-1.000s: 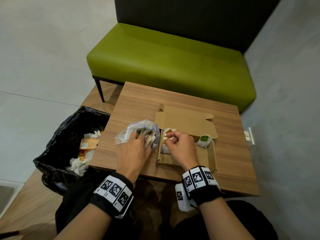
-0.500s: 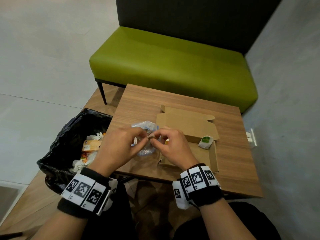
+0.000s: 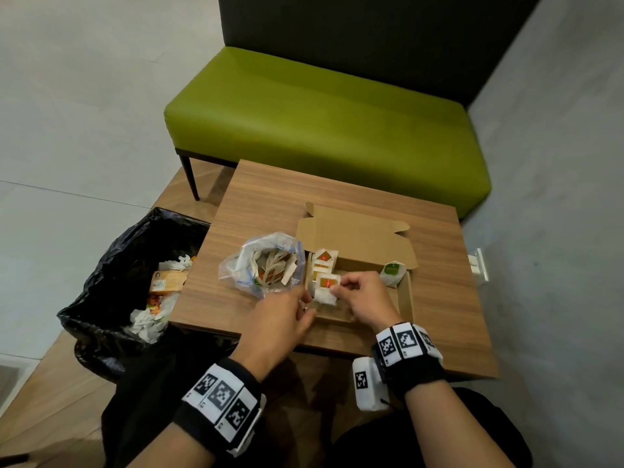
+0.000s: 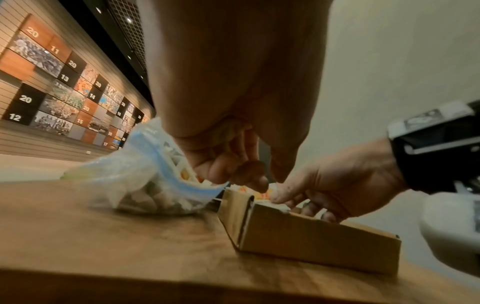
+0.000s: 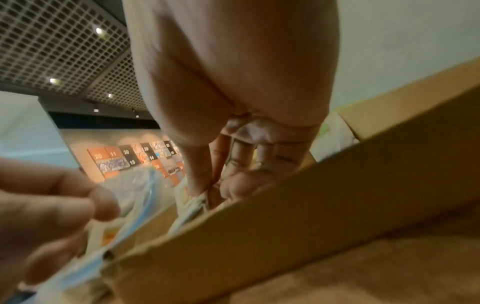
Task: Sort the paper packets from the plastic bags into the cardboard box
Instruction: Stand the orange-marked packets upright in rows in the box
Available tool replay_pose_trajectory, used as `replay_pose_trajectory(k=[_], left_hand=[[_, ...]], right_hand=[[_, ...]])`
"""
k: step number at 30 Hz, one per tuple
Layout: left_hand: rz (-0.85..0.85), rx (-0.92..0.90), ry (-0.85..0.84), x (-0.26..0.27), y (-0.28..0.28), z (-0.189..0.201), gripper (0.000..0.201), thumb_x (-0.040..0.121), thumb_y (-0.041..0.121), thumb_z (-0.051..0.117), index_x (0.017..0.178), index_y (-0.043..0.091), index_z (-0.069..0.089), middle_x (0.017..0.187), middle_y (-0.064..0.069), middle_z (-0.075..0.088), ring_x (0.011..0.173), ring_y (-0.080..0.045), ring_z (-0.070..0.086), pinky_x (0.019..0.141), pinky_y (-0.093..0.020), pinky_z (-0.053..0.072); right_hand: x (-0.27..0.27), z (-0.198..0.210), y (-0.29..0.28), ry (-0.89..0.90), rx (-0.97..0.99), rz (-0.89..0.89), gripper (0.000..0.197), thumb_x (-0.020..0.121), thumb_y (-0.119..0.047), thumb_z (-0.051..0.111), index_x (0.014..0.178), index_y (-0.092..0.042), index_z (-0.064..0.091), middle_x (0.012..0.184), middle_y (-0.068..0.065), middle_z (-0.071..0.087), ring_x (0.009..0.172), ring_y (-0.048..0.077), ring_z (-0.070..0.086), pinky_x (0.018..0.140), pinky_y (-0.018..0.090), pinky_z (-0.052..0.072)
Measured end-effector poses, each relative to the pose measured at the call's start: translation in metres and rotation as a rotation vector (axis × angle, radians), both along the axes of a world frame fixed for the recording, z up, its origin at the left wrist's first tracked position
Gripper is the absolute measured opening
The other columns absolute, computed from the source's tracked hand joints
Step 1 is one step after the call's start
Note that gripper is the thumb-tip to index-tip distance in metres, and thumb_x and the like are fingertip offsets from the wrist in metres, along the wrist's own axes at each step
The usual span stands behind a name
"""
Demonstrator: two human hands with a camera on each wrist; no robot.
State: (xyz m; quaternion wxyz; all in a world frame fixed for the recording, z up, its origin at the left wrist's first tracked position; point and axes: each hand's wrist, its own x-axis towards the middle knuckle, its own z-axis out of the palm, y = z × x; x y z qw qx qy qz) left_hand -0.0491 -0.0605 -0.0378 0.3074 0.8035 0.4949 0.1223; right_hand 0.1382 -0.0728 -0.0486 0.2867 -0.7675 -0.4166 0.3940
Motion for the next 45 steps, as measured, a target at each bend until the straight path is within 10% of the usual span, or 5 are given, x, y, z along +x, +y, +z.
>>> replay_pose_trajectory(k=[3,14,45], left_hand=[[0.010,-0.006,0.029,0.007,-0.004,-0.005,0.021,0.094,0.037,0.061,0.113,0.030,0.061,0.090,0.010,0.068,0.085,-0.007,0.064,0.081,-0.032,0.057],[-0.025,0.008,0.062,0.008,-0.003,-0.008,0.021,0.095,0.033,0.060,0.116,0.027,0.061,0.099,0.008,0.068,0.088,-0.007,0.064,0.084,-0.029,0.056],[-0.004,0.075,-0.035,0.001,0.000,-0.005,0.012,0.096,0.034,0.057,0.105,0.028,0.063,0.085,0.012,0.066,0.077,0.000,0.061,0.073,-0.026,0.056]], right_hand=[[-0.005,-0.015,0.002,-0.149,-0.030,0.031,0.008,0.083,-0.031,0.077,0.079,-0.026,0.074,0.076,-0.009,0.072,0.073,0.009,0.066,0.075,0.036,0.056],[-0.015,-0.018,0.006,-0.529,0.014,-0.027,0.026,0.076,-0.051,0.077,0.088,-0.030,0.067,0.081,-0.015,0.071,0.080,0.008,0.065,0.070,0.030,0.054],[-0.017,-0.006,0.005,-0.652,-0.164,0.111,0.043,0.068,-0.068,0.073,0.075,-0.027,0.061,0.076,-0.012,0.064,0.077,0.011,0.061,0.068,0.031,0.051]])
